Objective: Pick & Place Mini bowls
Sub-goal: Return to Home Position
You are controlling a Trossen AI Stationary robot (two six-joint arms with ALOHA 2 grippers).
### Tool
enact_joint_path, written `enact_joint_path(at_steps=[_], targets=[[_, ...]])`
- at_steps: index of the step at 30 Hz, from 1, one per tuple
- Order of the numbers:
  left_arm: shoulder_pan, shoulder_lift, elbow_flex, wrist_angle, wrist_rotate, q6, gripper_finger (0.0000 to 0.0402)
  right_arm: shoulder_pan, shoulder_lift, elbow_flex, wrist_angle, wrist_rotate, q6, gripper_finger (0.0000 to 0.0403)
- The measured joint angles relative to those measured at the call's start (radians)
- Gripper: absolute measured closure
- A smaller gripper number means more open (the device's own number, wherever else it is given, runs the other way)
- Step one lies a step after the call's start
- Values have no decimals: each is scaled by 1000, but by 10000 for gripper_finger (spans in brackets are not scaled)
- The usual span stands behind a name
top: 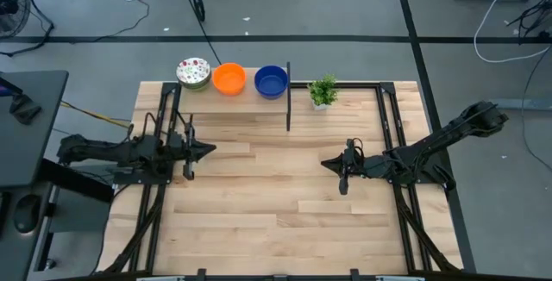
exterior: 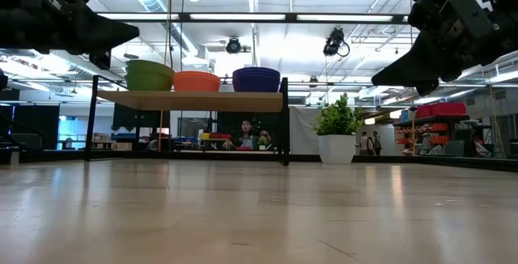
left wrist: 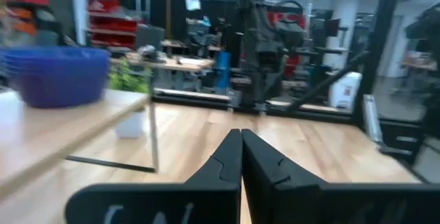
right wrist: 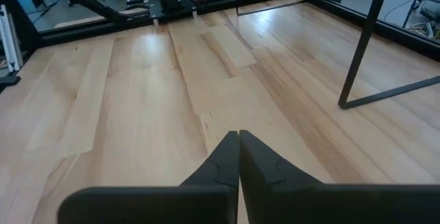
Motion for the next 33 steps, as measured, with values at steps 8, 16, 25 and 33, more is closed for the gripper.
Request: enact_joint_path(at_steps=[8, 16, 25, 33], targets=[[153, -7, 0, -7, 84, 14, 400, 0, 0, 0, -4, 0, 0, 392], [127, -117, 0, -122, 63, 48, 400, 2, 0, 0, -57, -10, 59, 392], [119, -118, 0, -144, 88, 67, 397, 16, 0, -37, -8, -10, 79, 392], [119, -112, -1, -150, 86, 32, 395, -7, -31, -140, 262, -52, -8, 396]])
